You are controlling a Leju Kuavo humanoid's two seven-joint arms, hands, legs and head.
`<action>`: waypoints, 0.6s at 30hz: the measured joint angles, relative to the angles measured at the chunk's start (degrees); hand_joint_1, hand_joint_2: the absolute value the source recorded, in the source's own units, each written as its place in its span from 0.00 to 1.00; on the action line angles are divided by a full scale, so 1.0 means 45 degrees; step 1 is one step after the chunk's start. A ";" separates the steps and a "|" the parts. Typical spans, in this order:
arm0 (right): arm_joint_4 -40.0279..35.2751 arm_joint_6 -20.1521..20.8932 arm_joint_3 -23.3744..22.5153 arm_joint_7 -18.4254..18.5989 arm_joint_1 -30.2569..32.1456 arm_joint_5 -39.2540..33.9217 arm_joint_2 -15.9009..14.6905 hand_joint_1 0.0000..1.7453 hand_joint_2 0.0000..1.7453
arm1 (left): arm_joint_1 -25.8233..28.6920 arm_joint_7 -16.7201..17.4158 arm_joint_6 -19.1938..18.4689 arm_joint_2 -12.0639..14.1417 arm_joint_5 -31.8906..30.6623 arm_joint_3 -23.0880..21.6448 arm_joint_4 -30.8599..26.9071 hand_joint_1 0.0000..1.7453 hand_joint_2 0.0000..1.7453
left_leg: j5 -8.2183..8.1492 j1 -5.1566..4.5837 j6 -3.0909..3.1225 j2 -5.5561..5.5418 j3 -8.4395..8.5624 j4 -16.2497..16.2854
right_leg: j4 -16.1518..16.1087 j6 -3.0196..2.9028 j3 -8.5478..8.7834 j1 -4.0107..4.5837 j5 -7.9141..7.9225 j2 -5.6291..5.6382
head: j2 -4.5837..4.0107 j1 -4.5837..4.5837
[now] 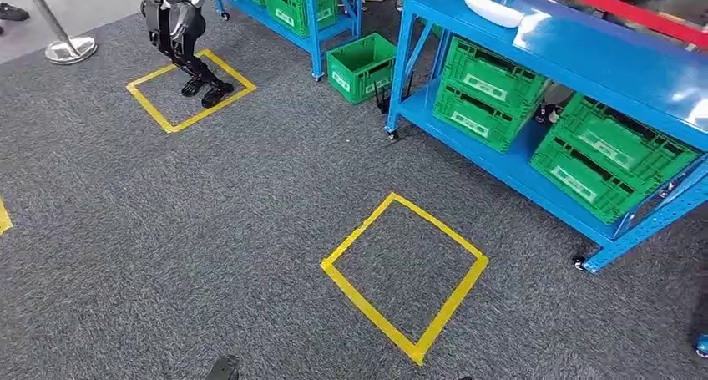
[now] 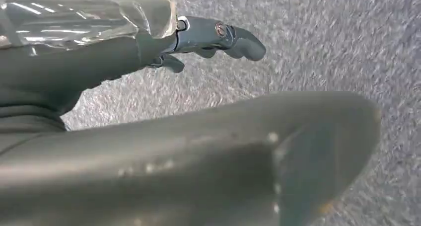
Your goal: Take the parts from the cabinet and place them on the table.
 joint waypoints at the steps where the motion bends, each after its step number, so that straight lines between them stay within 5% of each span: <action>1: 0.0000 0.0000 0.0019 -0.0010 -0.0020 0.0005 -0.0024 0.00 1.00 | 0.0034 0.0039 -0.0015 -0.0005 0.0000 -0.0019 0.0000 0.00 0.00 | -0.0002 -0.0023 0.0003 0.0204 -0.0021 0.0005 | 0.1204 -0.0009 -0.0575 -0.0045 -0.0473 -0.0059 | 0.0000 -0.0005; 3: 0.0000 0.0039 0.0077 -0.0015 0.0026 0.0053 -0.0029 0.00 1.00 | 0.0066 0.0063 0.0019 -0.0010 0.0044 -0.0029 0.0005 0.00 0.00 | -0.0001 -0.0037 0.0000 0.0497 -0.0069 0.0028 | 0.2430 0.0164 -0.1123 -0.0115 -0.0767 -0.0098 | 0.0000 0.0000; 4: 0.0000 0.0082 0.0097 -0.0010 0.0067 0.0053 -0.0044 0.00 1.00 | 0.0069 0.0073 0.0077 -0.0005 0.0116 -0.0029 0.0005 0.00 0.00 | -0.0008 -0.0032 -0.0015 0.0627 -0.0072 0.0041 | 0.2021 0.0329 -0.0877 -0.0177 -0.0559 -0.0141 | 0.0000 -0.0005; 6: 0.0000 0.0126 0.0102 0.0000 0.0082 -0.0039 -0.0092 0.00 1.00 | 0.0069 0.0073 0.0234 -0.0005 0.0243 -0.0029 0.0005 0.00 0.00 | -0.0066 -0.0002 -0.0109 0.0862 -0.0085 0.0143 | -0.0277 0.0670 0.0432 -0.0278 0.0267 -0.0382 | 0.0000 0.0000; 7: 0.0000 0.0136 0.0102 -0.0005 0.0077 -0.0165 -0.0102 0.00 1.00 | 0.0070 0.0073 0.0253 0.0005 0.0287 -0.0029 0.0005 0.00 0.00 | -0.0122 -0.0016 -0.0194 0.0967 -0.0084 0.0249 | -0.1391 0.0737 0.1089 -0.0293 0.0561 -0.0814 | 0.0000 0.0015; 8: 0.0000 0.0136 0.0102 -0.0024 0.0060 -0.0267 -0.0097 0.00 1.00 | 0.0076 0.0073 0.0253 0.0044 0.0287 -0.0029 0.0010 0.00 0.00 | -0.0211 -0.0129 -0.0316 0.1059 -0.0129 0.0355 | -0.1643 0.0551 0.1180 -0.0203 0.0470 -0.1005 | 0.0000 0.0020; 9: 0.0000 0.0136 0.0097 -0.0097 0.0103 -0.0369 -0.0093 0.00 1.00 | 0.0078 0.0077 0.0262 0.0077 0.0291 -0.0029 0.0010 0.00 0.00 | -0.0227 -0.0114 -0.0402 0.1142 -0.0123 0.0368 | -0.1644 0.0335 0.1130 -0.0201 0.0525 -0.0805 | 0.0000 -0.0024; 12: 0.0005 0.0141 0.0087 -0.0194 0.0296 -0.0530 -0.0044 0.00 1.00 | 0.0047 0.0199 0.0476 0.0112 0.0467 -0.0029 0.0010 0.00 0.00 | -0.0231 -0.0037 -0.0612 0.1392 -0.0080 0.0364 | -0.1678 0.0027 0.1059 -0.0147 0.0595 -0.0527 | 0.0000 0.0000; 13: 0.0010 0.0151 0.0087 -0.0228 0.0338 -0.0549 0.0024 0.00 1.00 | 0.0038 0.0199 0.0563 0.0178 0.0563 -0.0029 0.0010 0.00 0.00 | -0.0396 0.0063 -0.0732 0.1064 -0.0149 0.0529 | -0.1699 -0.0070 0.1136 -0.0268 0.0656 -0.0410 | 0.0000 -0.0019; 15: 0.0010 0.0185 0.0087 -0.0262 0.0326 -0.0622 0.0088 0.00 1.00 | 0.0055 0.0175 0.0695 0.0214 0.0656 -0.0029 0.0010 0.00 0.00 | -0.1427 0.0100 -0.0819 0.0351 -0.0727 0.2001 | -0.1694 -0.0182 0.1109 -0.0253 0.0705 -0.0220 | 0.0000 -0.0044; 17: 0.0010 0.0185 0.0078 -0.0277 0.0338 -0.0733 0.0204 0.00 1.00 | 0.0077 0.0165 0.0777 0.0286 0.0690 -0.0029 0.0015 0.00 0.00 | -0.2332 0.0100 -0.0859 0.0197 -0.1699 0.4146 | -0.1680 -0.0226 0.1071 -0.0166 0.0732 0.0040 | 0.0000 -0.0049; 18: 0.0010 0.0185 0.0073 -0.0277 0.0366 -0.0767 0.0242 0.00 1.00 | 0.0081 0.0160 0.0811 0.0320 0.0695 -0.0029 0.0019 0.00 0.00 | -0.2385 0.0099 -0.0842 0.0178 -0.1967 0.4661 | -0.1672 -0.0226 0.1066 -0.0134 0.0731 0.0185 | 0.0000 -0.0044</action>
